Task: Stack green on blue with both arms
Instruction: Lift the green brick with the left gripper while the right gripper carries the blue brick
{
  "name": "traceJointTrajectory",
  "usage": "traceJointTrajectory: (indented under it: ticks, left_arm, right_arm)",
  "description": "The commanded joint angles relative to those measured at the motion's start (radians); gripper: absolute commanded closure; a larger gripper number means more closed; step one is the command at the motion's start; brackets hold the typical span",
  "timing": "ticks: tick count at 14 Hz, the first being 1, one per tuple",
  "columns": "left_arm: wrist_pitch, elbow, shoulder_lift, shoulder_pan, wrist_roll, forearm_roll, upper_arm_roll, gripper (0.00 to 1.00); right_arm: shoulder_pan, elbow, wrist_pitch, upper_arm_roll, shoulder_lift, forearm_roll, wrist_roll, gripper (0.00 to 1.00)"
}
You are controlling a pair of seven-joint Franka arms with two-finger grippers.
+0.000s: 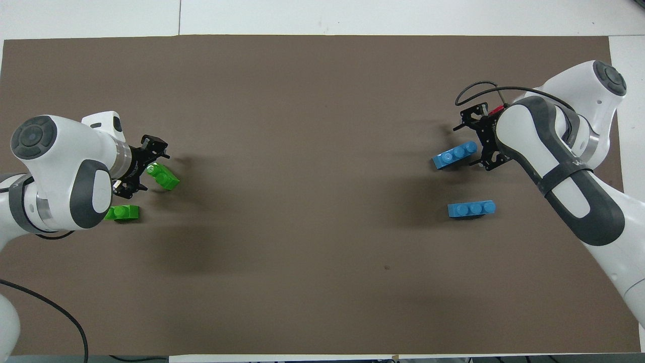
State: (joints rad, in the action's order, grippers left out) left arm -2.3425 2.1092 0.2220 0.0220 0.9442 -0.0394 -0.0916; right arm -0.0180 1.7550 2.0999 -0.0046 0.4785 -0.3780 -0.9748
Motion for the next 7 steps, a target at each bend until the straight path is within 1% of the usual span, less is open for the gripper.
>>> traceJointTrajectory:
  ticks: [1,2,3,7]
  left_arm:
    - [-0.038,0.047,-0.01,-0.007,0.036,0.018,0.0,0.0]
    - [-0.056,0.061,-0.013,-0.01,0.039,0.018,0.0,0.0]
    - [-0.067,0.064,-0.012,-0.01,0.05,0.018,0.0,0.0]
    - [-0.07,0.043,-0.006,-0.007,0.051,0.019,0.0,0.04]
  right_arm:
    - [-0.005,0.064,0.04,0.003,-0.038,-0.039,0.048,0.45]
    - [-0.008,0.064,0.031,0.003,-0.04,-0.056,0.066,0.68]
    - [-0.016,0.064,0.023,0.003,-0.04,-0.077,0.076,1.0]
    - [0.012,0.044,0.015,0.015,-0.041,-0.087,0.044,1.0]
